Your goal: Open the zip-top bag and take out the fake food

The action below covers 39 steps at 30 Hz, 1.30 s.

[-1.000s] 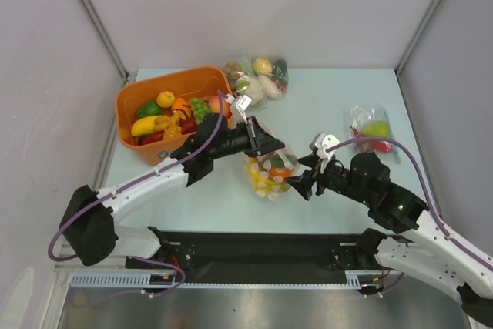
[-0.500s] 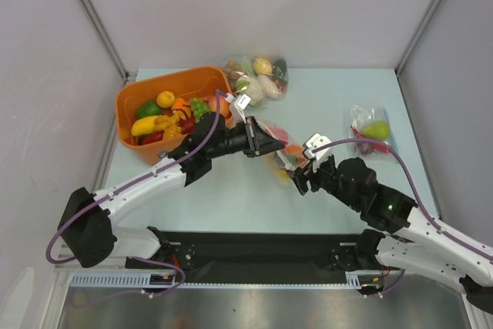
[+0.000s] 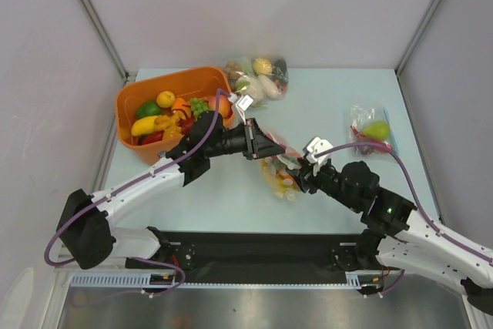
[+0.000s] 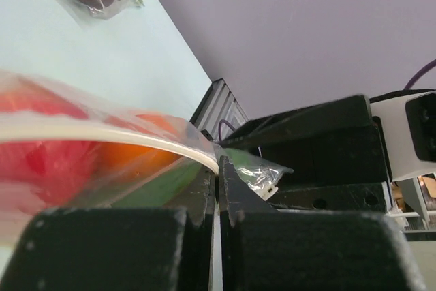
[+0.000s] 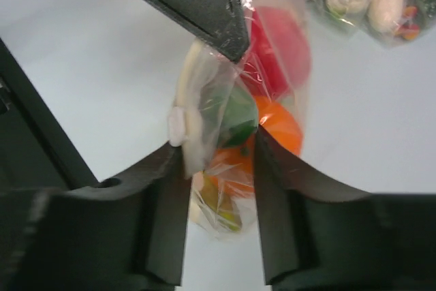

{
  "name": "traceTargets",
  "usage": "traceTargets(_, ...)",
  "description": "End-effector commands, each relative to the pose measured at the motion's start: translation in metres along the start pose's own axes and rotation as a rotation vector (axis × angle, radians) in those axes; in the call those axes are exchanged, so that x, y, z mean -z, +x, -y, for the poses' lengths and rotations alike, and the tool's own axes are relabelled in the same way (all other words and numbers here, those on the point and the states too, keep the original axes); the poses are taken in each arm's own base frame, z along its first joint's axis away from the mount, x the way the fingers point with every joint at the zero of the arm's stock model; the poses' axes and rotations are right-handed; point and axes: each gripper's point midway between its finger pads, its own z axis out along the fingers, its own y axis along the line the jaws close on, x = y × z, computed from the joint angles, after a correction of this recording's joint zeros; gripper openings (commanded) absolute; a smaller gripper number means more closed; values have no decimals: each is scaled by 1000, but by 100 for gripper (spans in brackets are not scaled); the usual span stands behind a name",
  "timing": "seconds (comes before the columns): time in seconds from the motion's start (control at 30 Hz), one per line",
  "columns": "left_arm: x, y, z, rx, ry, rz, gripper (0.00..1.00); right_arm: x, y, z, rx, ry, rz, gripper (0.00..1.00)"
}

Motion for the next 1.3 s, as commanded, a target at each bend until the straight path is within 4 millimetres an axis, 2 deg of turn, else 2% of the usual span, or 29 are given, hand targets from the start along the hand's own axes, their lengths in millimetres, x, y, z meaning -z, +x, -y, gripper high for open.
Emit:
traceTargets(0.0,7,-6,38,-48,130,-17,0,1,-31,-11,-12,-66,134,39)
traceTargets(0.03,8,-4,36,-46,130,-25,0,3,-33,-12,-16,-71,148,33)
traceTargets(0.07,7,-2,35,-50,131,-32,0,4,-34,-13,-17,-79,155,19)
traceTargets(0.17,7,2,28,-61,115,-42,0,5,-35,-14,-17,-87,154,1)
traceTargets(0.23,7,3,25,-83,104,-43,1,6,-33,-15,-18,-88,150,0)
traceTargets(0.27,7,3,22,-111,97,-43,5,6,-32,-15,-21,-91,145,0)
traceTargets(0.3,9,2,23,-138,94,-36,27,6,-30,-16,-21,-94,136,0)
traceTargets(0.33,9,-3,23,-171,82,-17,40,6,-27,-16,-21,-97,124,0)
traceTargets(0.37,12,-6,20,-242,63,-4,51,6,-26,-17,-22,-99,116,0)
traceTargets(0.4,17,-17,23,-294,38,51,62,5,-23,-17,-22,-100,103,0)
traceTargets(0.47,31,-36,27,-428,-11,149,75,3,-16,-21,-28,-118,71,0)
traceTargets(0.5,31,-36,24,-468,-17,146,75,2,-14,-21,-32,-123,62,0)
traceTargets(0.6,50,-53,37,-677,-27,251,74,-1,-11,-27,-54,-170,36,0)
traceTargets(0.63,56,-53,37,-719,-33,271,73,-3,-8,-34,-61,-212,17,0)
traceTargets(0.7,60,-55,39,-855,-28,293,72,-4,-10,-34,-86,-238,8,0)
traceTargets(0.77,62,-45,36,-958,-11,279,70,-5,-7,-45,-102,-317,-13,0)
traceTargets(0.93,53,-17,30,-1151,-33,218,69,-3,-6,-46,-158,-399,-35,0)
traceTargets(0.97,47,-2,28,-1223,-44,167,70,-3,-5,-46,-184,-405,-44,0)
traceTargets(1.0,42,-2,16,-1240,-114,148,70,-2,-6,-45,-197,-413,-47,0)
traceTargets(1.13,36,6,14,-1301,-156,147,69,3,-12,-42,-245,-462,-40,0)
traceTargets(1.17,35,6,23,-1330,-135,178,68,4,-13,-42,-256,-471,-42,0)
traceTargets(1.27,32,7,26,-1370,-142,176,67,7,-14,-44,-282,-499,-47,0)
